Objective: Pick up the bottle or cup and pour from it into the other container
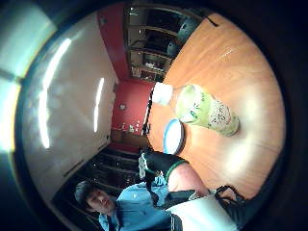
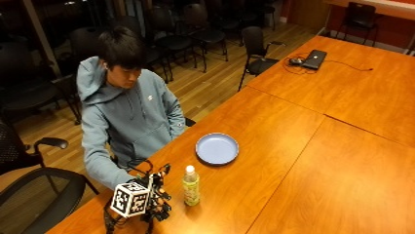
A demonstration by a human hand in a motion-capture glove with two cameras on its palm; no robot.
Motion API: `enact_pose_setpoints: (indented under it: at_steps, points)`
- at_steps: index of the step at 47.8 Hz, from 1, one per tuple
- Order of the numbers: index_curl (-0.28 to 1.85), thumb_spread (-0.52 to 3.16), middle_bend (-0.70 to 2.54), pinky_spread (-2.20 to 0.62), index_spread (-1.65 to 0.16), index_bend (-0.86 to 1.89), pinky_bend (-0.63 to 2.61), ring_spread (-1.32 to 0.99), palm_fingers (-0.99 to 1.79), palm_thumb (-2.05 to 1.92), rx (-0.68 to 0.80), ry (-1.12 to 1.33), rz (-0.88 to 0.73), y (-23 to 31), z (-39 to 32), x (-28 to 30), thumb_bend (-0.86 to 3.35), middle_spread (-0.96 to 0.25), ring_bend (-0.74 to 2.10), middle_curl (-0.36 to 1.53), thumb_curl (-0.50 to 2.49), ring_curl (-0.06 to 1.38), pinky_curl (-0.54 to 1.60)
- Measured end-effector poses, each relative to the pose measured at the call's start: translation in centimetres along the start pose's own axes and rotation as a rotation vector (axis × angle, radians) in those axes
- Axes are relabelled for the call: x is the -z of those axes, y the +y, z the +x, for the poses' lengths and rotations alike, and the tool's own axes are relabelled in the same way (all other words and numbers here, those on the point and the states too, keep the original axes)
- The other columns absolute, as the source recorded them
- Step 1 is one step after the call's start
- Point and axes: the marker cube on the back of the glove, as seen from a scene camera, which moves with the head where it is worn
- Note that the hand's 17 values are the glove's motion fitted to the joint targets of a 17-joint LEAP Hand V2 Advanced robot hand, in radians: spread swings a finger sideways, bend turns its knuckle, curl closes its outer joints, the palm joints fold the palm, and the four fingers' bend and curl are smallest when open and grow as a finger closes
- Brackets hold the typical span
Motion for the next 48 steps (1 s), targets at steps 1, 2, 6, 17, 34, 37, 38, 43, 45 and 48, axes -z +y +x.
enact_pose_setpoints:
  at_steps: [1, 2, 6, 17, 34, 37, 38, 43, 45, 48]
  points:
    - [0.10, 0.85, 0.16, 0.27, -0.42, 0.10, 0.61, 0.15, -0.15, 0.31, -0.001, -0.001, -0.001, -0.1, 0.0, -0.1, -0.04, 0.00, 0.34, 0.24, 0.34, 0.29, 0.24]
    - [0.10, 0.85, 0.16, 0.27, -0.42, 0.10, 0.61, 0.15, -0.15, 0.31, -0.001, -0.001, -0.002, -0.1, 0.0, -0.2, -0.04, 0.00, 0.34, 0.24, 0.34, 0.29, 0.24]
    - [0.10, 0.85, 0.16, 0.27, -0.42, 0.10, 0.61, 0.16, -0.15, 0.31, -0.003, -0.002, -0.009, -0.2, 0.2, -0.6, -0.04, 0.00, 0.34, 0.23, 0.35, 0.29, 0.24]
    - [0.10, 0.85, 0.17, 0.27, -0.42, 0.10, 0.61, 0.16, -0.15, 0.31, -0.003, -0.022, -0.024, -0.5, 0.2, -1.6, -0.04, 0.00, 0.34, 0.23, 0.35, 0.29, 0.24]
    - [0.11, 0.85, 0.17, 0.27, -0.43, 0.11, 0.60, 0.16, -0.14, 0.32, -0.002, -0.059, -0.042, -0.9, 0.2, -3.2, -0.03, -0.01, 0.34, 0.24, 0.35, 0.28, 0.23]
    - [0.11, 0.85, 0.17, 0.27, -0.43, 0.11, 0.60, 0.16, -0.14, 0.32, -0.001, -0.063, -0.042, -1.0, 0.2, -3.4, -0.04, -0.01, 0.34, 0.24, 0.35, 0.28, 0.23]
    - [0.11, 0.85, 0.17, 0.27, -0.43, 0.11, 0.60, 0.16, -0.14, 0.32, 0.000, -0.064, -0.043, -1.0, 0.2, -3.4, -0.04, -0.01, 0.34, 0.24, 0.35, 0.28, 0.23]
    - [0.11, 0.85, 0.17, 0.27, -0.43, 0.11, 0.60, 0.16, -0.14, 0.32, -0.003, -0.068, -0.045, -1.2, 0.1, -3.5, -0.04, -0.01, 0.34, 0.24, 0.35, 0.28, 0.23]
    - [0.11, 0.85, 0.17, 0.27, -0.43, 0.11, 0.60, 0.16, -0.14, 0.32, -0.002, -0.070, -0.049, -1.2, 0.0, -3.6, -0.04, -0.01, 0.34, 0.24, 0.35, 0.28, 0.23]
    - [0.11, 0.85, 0.16, 0.27, -0.43, 0.10, 0.61, 0.16, -0.14, 0.32, 0.000, -0.072, -0.057, -1.2, 0.1, -3.9, -0.04, -0.01, 0.35, 0.24, 0.35, 0.28, 0.24]
